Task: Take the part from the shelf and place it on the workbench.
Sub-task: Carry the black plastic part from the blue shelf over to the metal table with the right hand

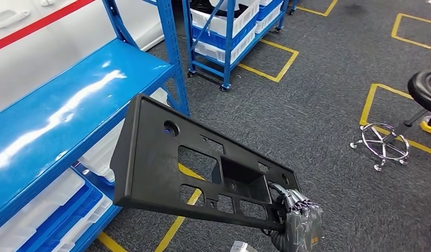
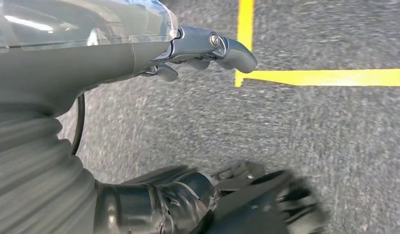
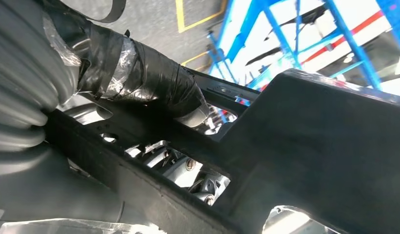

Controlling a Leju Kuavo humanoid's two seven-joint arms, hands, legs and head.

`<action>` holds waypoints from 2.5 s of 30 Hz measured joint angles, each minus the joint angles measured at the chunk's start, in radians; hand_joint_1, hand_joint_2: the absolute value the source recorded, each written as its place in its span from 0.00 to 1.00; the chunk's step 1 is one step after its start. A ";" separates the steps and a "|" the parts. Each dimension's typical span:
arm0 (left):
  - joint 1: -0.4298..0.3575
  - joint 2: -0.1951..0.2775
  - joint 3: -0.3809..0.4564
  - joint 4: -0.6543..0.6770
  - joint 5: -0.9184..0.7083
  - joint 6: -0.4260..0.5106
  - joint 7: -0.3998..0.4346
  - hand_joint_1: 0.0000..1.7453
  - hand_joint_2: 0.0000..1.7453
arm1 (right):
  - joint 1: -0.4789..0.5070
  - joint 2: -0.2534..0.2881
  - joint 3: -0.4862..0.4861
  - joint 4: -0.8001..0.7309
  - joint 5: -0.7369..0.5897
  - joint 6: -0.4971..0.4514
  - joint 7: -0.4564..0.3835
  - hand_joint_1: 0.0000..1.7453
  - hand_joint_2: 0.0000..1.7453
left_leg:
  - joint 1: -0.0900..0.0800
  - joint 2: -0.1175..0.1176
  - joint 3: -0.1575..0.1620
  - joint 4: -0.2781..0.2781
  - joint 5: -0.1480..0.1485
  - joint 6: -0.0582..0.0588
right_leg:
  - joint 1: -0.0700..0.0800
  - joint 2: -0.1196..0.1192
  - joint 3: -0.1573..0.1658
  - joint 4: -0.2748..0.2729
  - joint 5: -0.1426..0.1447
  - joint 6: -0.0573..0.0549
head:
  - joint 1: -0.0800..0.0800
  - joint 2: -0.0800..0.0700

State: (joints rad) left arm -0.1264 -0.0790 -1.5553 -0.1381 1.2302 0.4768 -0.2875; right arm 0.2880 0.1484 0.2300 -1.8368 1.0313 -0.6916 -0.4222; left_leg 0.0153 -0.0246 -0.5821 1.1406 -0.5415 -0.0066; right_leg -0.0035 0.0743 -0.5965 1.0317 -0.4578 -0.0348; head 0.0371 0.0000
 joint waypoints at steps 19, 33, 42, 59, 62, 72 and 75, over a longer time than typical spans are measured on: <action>0.000 0.002 0.000 0.000 0.003 0.002 0.003 0.00 1.00 | 0.023 0.008 -0.026 -0.008 -0.014 0.000 -0.017 1.00 1.00 | -0.010 0.111 0.066 -0.133 0.026 0.033 | 0.003 -0.160 0.011 0.009 -0.024 0.048 | 0.004 0.000; 0.001 0.002 0.000 0.000 0.004 0.003 0.003 0.00 1.00 | 0.028 0.017 -0.037 -0.013 -0.014 0.000 -0.017 1.00 1.00 | 0.005 -0.032 0.026 -0.080 0.033 0.005 | -0.001 0.019 0.013 0.007 -0.019 0.014 | 0.003 0.000; 0.002 0.003 0.000 0.000 0.003 0.004 0.002 0.00 1.00 | 0.031 0.017 -0.041 -0.014 -0.014 0.000 -0.017 1.00 1.00 | -0.002 0.036 0.039 -0.129 0.050 0.053 | -0.005 -0.059 -0.103 0.220 -0.128 0.054 | 0.007 0.000; 0.001 0.004 0.000 0.000 0.004 0.000 -0.008 0.00 1.00 | 0.030 0.017 -0.056 -0.017 -0.010 0.000 -0.014 1.00 1.00 | -0.002 0.033 -0.073 0.151 -0.093 0.004 | 0.000 -0.040 0.032 -0.025 -0.013 0.003 | 0.005 0.000; 0.001 0.004 0.000 0.000 0.006 -0.001 -0.009 0.00 1.00 | 0.030 0.017 -0.059 -0.017 -0.010 0.000 -0.012 1.00 1.00 | 0.006 0.010 -0.019 0.018 0.001 0.000 | -0.005 0.000 0.031 -0.013 -0.019 0.011 | 0.005 0.000; 0.001 0.008 0.000 0.000 0.014 -0.024 -0.029 0.00 1.00 | 0.035 0.016 -0.064 -0.023 -0.008 -0.001 -0.012 1.00 1.00 | 0.003 0.032 0.031 -0.117 0.048 0.047 | -0.007 -0.060 -0.076 0.178 -0.115 0.061 | 0.006 0.000; 0.003 0.010 0.000 0.000 0.015 -0.034 -0.030 0.00 1.00 | 0.039 0.016 -0.068 -0.023 -0.008 -0.001 -0.012 1.00 1.00 | -0.001 0.073 0.032 -0.117 0.044 0.049 | -0.010 -0.066 -0.113 0.258 -0.128 0.062 | 0.006 0.000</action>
State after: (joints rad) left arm -0.1229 -0.0693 -1.5553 -0.1377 1.2449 0.4425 -0.3170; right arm 0.3265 0.1648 0.1624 -1.8594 1.0229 -0.6924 -0.4341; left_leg 0.0141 0.0482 -0.5506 1.0237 -0.4970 0.0422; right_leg -0.0130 0.0080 -0.7095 1.2897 -0.5854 0.0277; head 0.0432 0.0000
